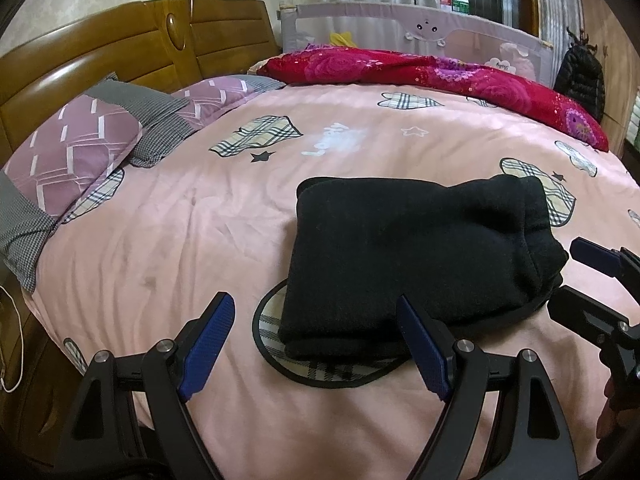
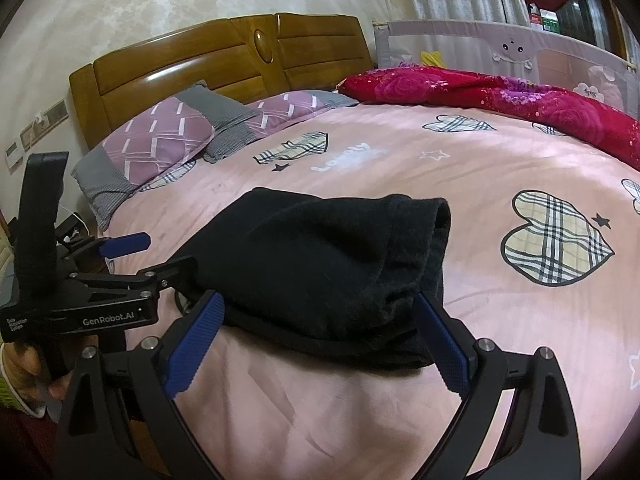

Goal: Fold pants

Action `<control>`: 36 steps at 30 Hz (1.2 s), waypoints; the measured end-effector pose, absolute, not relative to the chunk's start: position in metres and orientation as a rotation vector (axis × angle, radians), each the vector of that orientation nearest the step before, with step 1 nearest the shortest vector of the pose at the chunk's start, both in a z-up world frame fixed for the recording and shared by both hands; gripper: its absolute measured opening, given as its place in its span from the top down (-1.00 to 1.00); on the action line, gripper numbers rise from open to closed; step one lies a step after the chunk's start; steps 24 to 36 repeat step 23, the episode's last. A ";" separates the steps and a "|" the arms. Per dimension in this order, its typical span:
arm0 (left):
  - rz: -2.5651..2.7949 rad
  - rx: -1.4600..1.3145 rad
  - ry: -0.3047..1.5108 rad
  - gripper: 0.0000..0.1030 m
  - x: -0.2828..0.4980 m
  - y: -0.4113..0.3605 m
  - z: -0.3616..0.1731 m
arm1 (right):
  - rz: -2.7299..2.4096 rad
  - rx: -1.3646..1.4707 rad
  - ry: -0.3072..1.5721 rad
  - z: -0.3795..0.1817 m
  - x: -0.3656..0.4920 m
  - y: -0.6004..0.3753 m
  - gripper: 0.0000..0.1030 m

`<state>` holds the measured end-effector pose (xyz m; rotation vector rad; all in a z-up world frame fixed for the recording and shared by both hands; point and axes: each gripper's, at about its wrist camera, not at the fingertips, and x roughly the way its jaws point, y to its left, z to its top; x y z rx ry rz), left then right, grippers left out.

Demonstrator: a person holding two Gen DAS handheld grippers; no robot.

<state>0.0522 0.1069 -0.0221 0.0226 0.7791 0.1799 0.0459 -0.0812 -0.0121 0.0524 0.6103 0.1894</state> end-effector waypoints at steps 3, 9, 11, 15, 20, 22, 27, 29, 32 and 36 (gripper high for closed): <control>0.183 0.029 0.774 -0.62 0.052 0.106 -0.022 | 0.187 0.057 0.611 -0.013 0.046 -0.082 -0.85; 0.184 0.036 0.773 -0.62 0.052 0.105 -0.023 | 0.190 0.056 0.612 -0.013 0.047 -0.080 -0.85; 0.185 0.038 0.774 -0.62 0.051 0.104 -0.023 | 0.193 0.057 0.612 -0.013 0.048 -0.079 -0.85; 0.185 0.039 0.772 -0.62 0.052 0.105 -0.023 | 0.194 0.057 0.614 -0.014 0.048 -0.078 -0.85; 0.189 0.036 0.771 -0.62 0.053 0.106 -0.023 | 0.193 0.061 0.614 -0.014 0.049 -0.078 -0.85; 0.191 0.032 0.770 -0.62 0.053 0.107 -0.022 | 0.196 0.066 0.615 -0.014 0.050 -0.078 -0.85; 0.191 0.031 0.770 -0.62 0.054 0.106 -0.021 | 0.195 0.068 0.615 -0.014 0.050 -0.077 -0.85; 0.191 0.031 0.770 -0.62 0.054 0.106 -0.021 | 0.195 0.068 0.615 -0.014 0.050 -0.077 -0.85; 0.191 0.031 0.770 -0.62 0.054 0.106 -0.021 | 0.195 0.068 0.615 -0.014 0.050 -0.077 -0.85; 0.191 0.031 0.770 -0.62 0.054 0.106 -0.021 | 0.195 0.068 0.615 -0.014 0.050 -0.077 -0.85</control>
